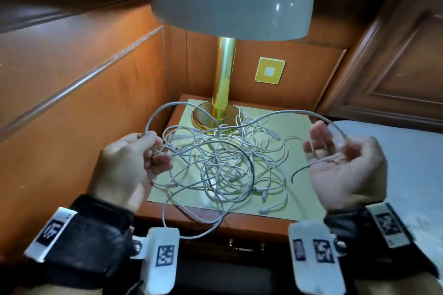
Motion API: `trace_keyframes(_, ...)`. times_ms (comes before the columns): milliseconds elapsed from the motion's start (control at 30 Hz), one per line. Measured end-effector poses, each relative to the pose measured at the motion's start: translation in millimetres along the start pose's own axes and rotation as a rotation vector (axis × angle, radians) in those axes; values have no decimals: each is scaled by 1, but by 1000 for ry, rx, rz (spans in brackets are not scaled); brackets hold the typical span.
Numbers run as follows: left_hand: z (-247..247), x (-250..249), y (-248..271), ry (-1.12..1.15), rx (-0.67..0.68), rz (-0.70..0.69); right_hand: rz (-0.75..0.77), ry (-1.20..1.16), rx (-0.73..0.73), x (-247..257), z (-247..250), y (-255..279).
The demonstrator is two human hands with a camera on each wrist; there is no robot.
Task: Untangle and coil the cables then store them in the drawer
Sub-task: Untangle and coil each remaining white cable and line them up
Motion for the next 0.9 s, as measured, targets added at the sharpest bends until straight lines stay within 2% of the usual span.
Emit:
trace_keyframes(100, 12, 3, -7, 50, -69, -11, -23, -99, 25, 15, 4, 3)
trace_keyframes(200, 16, 4, -10, 60, -93, -35, 6, -92, 64, 22, 2, 9)
trace_keyframes(300, 13, 3, -10, 56, -104, -46, -26, -10, 180, 26, -5, 14)
trace_keyframes(367, 14, 2, -11, 46, -133, -57, -24, 290, 90, 24, 1, 13)
trace_keyframes(467, 13, 3, -13, -4, -143, -66, -11, 931, -132, 14, 18, 4)
trace_keyframes(533, 7, 7, -11, -34, -113, -54, -75, 1356, -193, -5, 34, -5)
trace_keyframes(600, 0, 11, -7, -51, -81, -55, -161, 1684, -227, -23, 50, -12)
trace_keyframes(700, -8, 17, -3, -92, -52, -48, -263, 1919, -241, -40, 61, -17)
trace_keyframes(800, -23, 18, 4, -145, 19, -46, -284, 2074, -249, -43, 58, -17)
trace_keyframes(900, -45, 15, 13, -247, 121, -105, -306, 2191, -231, -47, 59, -17)
Point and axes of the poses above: each hand's wrist, its own y-axis away from the middle knuckle, its own z-axis out of the back of the hand, x = y × z, the point moved 9 cm from there along -y, towards the middle knuckle, and after that the axes turned 13 degrees about -z, right-handed, at the moved point
